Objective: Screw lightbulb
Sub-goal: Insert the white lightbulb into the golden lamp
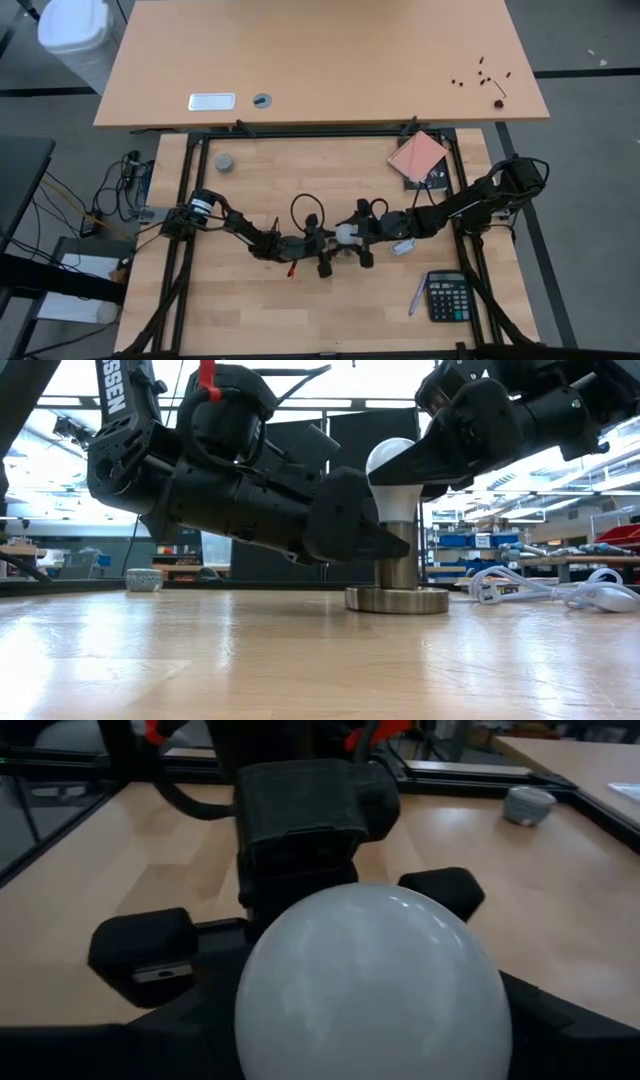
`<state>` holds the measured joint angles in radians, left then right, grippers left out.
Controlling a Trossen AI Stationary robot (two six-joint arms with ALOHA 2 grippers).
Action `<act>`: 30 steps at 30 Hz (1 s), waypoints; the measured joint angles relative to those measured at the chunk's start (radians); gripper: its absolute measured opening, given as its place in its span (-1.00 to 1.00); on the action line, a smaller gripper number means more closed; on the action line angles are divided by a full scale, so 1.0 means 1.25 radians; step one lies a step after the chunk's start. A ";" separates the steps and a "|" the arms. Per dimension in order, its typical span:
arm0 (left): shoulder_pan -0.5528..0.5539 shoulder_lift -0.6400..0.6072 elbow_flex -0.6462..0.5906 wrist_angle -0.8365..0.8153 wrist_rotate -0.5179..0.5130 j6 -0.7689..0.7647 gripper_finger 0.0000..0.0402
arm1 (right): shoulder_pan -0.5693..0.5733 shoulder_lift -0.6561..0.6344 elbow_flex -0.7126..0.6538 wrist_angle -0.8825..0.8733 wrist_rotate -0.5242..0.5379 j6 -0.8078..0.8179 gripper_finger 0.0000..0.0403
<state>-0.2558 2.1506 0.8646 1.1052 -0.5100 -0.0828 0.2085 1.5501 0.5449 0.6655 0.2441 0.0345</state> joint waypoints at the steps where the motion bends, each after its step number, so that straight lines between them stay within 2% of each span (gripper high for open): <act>1: 0.000 0.000 0.000 0.000 -0.006 -0.003 -0.08 | 0.000 0.000 0.000 0.000 0.007 0.003 0.37; 9: 0.000 0.000 0.000 0.012 -0.021 -0.021 -0.08 | 0.007 0.002 0.021 -0.018 0.049 0.038 0.38; 22: -0.001 0.000 0.001 0.023 -0.090 -0.041 -0.08 | 0.031 0.002 0.022 -0.019 0.192 0.115 0.38; 30: -0.002 0.000 0.001 0.023 -0.104 -0.041 -0.08 | 0.030 0.002 0.022 -0.020 0.205 0.139 0.38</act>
<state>-0.2577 2.1502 0.8658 1.1343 -0.6399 -0.1342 0.2466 1.5528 0.5728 0.6410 0.5003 0.2088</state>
